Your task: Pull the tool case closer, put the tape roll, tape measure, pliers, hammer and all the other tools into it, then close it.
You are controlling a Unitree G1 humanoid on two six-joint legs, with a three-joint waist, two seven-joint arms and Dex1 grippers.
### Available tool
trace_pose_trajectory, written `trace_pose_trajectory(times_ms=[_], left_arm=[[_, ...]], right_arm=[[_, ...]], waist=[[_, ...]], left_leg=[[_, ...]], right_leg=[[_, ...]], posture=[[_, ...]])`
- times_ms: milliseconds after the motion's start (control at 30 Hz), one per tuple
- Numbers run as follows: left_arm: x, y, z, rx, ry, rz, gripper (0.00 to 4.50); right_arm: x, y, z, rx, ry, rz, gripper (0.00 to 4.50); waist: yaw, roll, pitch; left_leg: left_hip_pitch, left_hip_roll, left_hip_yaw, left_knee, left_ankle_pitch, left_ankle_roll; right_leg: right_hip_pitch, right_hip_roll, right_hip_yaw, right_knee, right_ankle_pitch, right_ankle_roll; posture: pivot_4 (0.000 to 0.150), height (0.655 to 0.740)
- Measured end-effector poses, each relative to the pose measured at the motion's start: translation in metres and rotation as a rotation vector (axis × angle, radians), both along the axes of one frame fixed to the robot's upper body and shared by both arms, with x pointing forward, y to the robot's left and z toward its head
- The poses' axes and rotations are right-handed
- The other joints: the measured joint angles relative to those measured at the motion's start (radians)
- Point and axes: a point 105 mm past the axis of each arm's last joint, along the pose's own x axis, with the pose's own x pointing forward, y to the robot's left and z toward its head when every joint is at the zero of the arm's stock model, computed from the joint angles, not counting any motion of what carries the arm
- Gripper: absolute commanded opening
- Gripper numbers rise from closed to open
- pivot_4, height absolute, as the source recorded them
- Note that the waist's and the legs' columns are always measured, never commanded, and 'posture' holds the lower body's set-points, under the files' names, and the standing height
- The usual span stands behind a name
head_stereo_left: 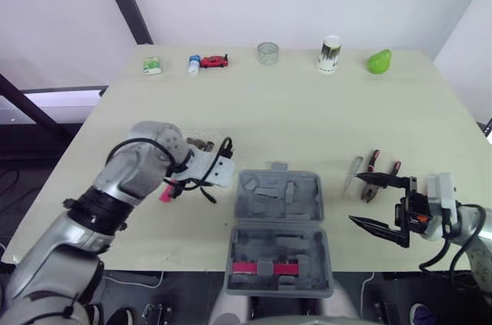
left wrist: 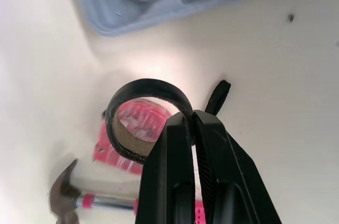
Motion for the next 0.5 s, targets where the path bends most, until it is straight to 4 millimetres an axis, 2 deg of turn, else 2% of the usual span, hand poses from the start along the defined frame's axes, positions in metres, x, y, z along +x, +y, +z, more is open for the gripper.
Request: trace_pose_trajectory(times_ms=[167, 333, 500], left_arm=[[-0.009, -0.01, 0.019, -0.138, 0.024, 0.038, 0.09], [-0.015, -0.049, 0.018, -0.258, 0.091, 0.002, 0.09], [-0.008, -0.07, 0.017, -0.314, 0.109, 0.019, 0.09]], right_arm=[[0.001, -0.001, -0.001, 0.001, 0.006, 0.002, 4.5], [0.005, -0.002, 0.002, 0.0, -0.007, 0.01, 4.5], [0.006, -0.004, 0.001, -0.004, 0.004, 0.009, 4.5]], waist=[[0.0, 0.0, 0.0], [0.002, -0.001, 0.0], [-0.002, -0.001, 0.0]], left_leg=[[0.0, 0.0, 0.0, 0.0, 0.0, 0.0], [-0.001, -0.001, -0.001, 0.001, 0.0, 0.0], [0.0, -0.001, -0.001, 0.001, 0.0, 0.0]], right_leg=[[0.0, 0.0, 0.0, 0.0, 0.0, 0.0], [0.0, 0.001, 0.001, 0.0, 0.0, 0.0], [0.0, 0.003, 0.002, 0.0, 0.0, 0.0]], posture=[[0.15, 0.74], [0.15, 0.74], [0.15, 0.74]])
